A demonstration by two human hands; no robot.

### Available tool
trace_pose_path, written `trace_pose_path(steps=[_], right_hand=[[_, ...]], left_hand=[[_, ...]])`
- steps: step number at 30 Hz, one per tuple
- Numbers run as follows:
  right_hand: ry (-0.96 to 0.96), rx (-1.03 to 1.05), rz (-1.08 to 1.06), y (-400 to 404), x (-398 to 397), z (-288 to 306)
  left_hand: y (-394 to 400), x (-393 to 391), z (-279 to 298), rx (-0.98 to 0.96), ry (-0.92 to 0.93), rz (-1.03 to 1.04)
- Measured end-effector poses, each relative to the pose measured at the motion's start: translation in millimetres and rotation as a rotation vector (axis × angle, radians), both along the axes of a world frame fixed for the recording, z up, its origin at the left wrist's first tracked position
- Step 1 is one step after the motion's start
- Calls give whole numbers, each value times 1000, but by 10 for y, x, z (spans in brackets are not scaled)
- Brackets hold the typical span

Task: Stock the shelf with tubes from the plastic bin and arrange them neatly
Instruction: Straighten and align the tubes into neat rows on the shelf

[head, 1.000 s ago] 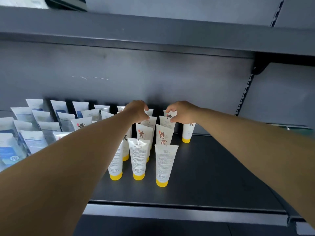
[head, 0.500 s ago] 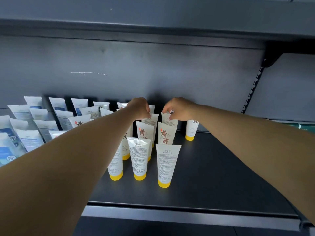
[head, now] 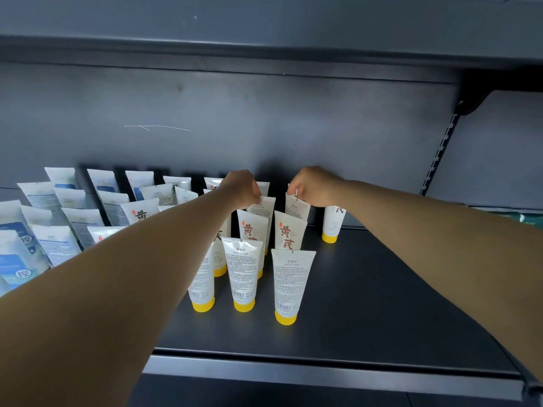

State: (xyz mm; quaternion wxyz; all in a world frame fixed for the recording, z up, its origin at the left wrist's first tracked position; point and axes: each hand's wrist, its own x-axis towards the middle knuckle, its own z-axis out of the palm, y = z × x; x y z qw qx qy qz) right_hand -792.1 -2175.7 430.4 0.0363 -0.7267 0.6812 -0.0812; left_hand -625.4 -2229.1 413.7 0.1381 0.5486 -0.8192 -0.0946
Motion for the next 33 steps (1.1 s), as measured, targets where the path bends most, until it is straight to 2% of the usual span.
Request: trace_pose_path(steps=[14,33], right_hand=[[33,53,12,86,-105,85],[98,53,7,161,-344,88]], left_hand=[[-18,-3,-5,32,19,-13],[-31,-99,17,17,0,86]])
